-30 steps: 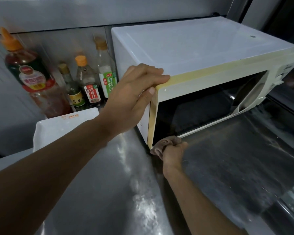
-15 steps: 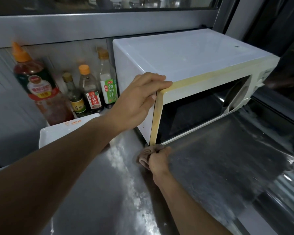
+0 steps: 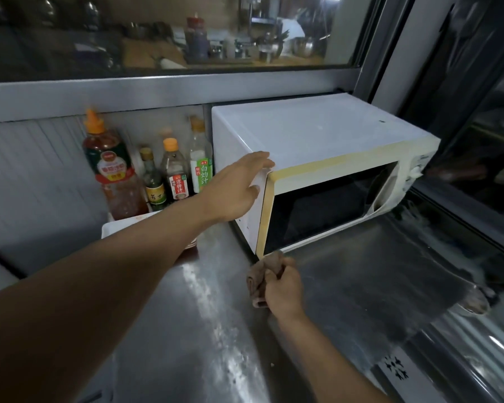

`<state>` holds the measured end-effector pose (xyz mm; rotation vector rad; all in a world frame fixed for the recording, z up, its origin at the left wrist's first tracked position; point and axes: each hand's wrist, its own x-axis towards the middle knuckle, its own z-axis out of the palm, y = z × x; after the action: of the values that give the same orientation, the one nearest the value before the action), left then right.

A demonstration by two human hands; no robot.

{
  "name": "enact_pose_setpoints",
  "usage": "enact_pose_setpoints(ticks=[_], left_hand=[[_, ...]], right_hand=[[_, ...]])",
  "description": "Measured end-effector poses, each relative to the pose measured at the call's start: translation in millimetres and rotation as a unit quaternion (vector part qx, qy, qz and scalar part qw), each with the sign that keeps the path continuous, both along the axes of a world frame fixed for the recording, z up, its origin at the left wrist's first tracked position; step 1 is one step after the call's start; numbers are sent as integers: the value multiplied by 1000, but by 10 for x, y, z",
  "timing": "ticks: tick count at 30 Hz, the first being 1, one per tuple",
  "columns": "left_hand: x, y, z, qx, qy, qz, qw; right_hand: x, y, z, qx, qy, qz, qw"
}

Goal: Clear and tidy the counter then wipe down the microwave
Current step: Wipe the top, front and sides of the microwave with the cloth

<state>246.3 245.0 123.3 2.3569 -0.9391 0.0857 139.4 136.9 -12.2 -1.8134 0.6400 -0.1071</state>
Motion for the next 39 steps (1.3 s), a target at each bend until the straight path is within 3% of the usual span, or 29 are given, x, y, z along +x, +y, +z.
enact_pose_setpoints(ticks=[10, 17, 26, 32, 36, 39], left_hand=[[-1009, 753, 118, 155, 51, 116, 980], [-1342, 1092, 293, 171, 58, 153, 972], [-978, 1395, 396, 167, 20, 64, 984], [-434, 1806, 350, 183, -1, -40, 982], [-125, 2003, 309, 209, 5, -94, 973], [111, 2014, 274, 205, 21, -115, 972]], right_hand=[[-603, -105, 683, -58, -94, 77, 991], [-779, 0, 1048, -88, -124, 82, 985], [-505, 359, 1272, -159, -151, 12, 976], [-241, 775, 1246, -198, -139, -104, 965], [-206, 999, 1260, -169, -139, -158, 963], [-144, 1048, 1298, -217, -151, -181, 947]])
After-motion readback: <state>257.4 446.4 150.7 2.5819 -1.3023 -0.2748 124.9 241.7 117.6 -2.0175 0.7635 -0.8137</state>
